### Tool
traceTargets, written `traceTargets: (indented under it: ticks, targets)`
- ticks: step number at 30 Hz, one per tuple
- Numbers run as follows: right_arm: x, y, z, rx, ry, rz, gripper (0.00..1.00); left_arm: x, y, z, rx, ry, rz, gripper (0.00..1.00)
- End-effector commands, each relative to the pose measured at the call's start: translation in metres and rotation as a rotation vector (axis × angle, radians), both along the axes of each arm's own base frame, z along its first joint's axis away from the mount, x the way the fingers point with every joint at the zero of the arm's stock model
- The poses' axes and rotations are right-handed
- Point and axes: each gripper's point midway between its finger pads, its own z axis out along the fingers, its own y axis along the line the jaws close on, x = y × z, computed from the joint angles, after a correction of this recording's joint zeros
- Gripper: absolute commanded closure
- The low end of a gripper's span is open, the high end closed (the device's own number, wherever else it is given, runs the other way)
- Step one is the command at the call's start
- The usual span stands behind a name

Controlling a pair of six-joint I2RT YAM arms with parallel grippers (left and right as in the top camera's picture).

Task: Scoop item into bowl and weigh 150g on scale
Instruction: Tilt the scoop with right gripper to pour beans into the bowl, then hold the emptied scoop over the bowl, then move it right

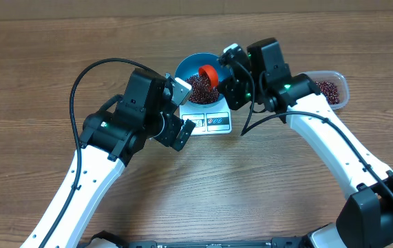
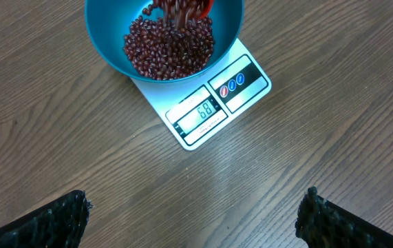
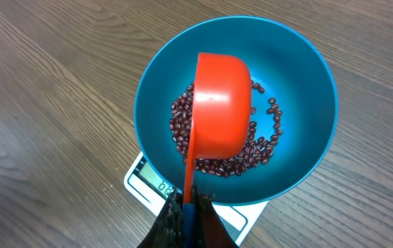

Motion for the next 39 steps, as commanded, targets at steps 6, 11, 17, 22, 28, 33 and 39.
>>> traceTargets:
  ticks: [6,11,17,22,28,33,39]
  targets:
    - [0.0049,0.0004,0.026,-0.036,-0.099,-0.011,0.96,-0.001,0.0021,-0.0006,0.014,-0.009,-0.01,0.0]
    - [0.0049,0.0004,0.0259,-0.036,-0.099,-0.011,0.96,-0.001,0.0021,-0.0006,0.014,-0.009,-0.01,0.0]
    - [0.005,0.0004,0.026,-0.036,-0.099,-0.011,0.96,-0.001,0.0021,-0.0006,0.014,-0.009,-0.01,0.0]
    - [0.0054,0.0006,0.0273,-0.035,-0.103,-0.011,0.96,-0.001,0.0021,-0.0006,0.014,-0.009,-0.01,0.0]
    - [0.0091,-0.0039,0.0305,-0.06,-0.124,-0.036,0.96,-0.0011,0.0022,-0.0007,0.014,-0.009,-0.01,0.0]
    - [0.0123,-0.0086,0.0304,-0.116,-0.154,-0.073,0.96,-0.001,0.0021,-0.0006,0.013,-0.009,-0.011,0.0]
    - [0.0113,-0.0046,0.0304,-0.167,-0.19,-0.068,0.96,-0.001,0.0021,-0.0006,0.014,-0.009,-0.01,0.0]
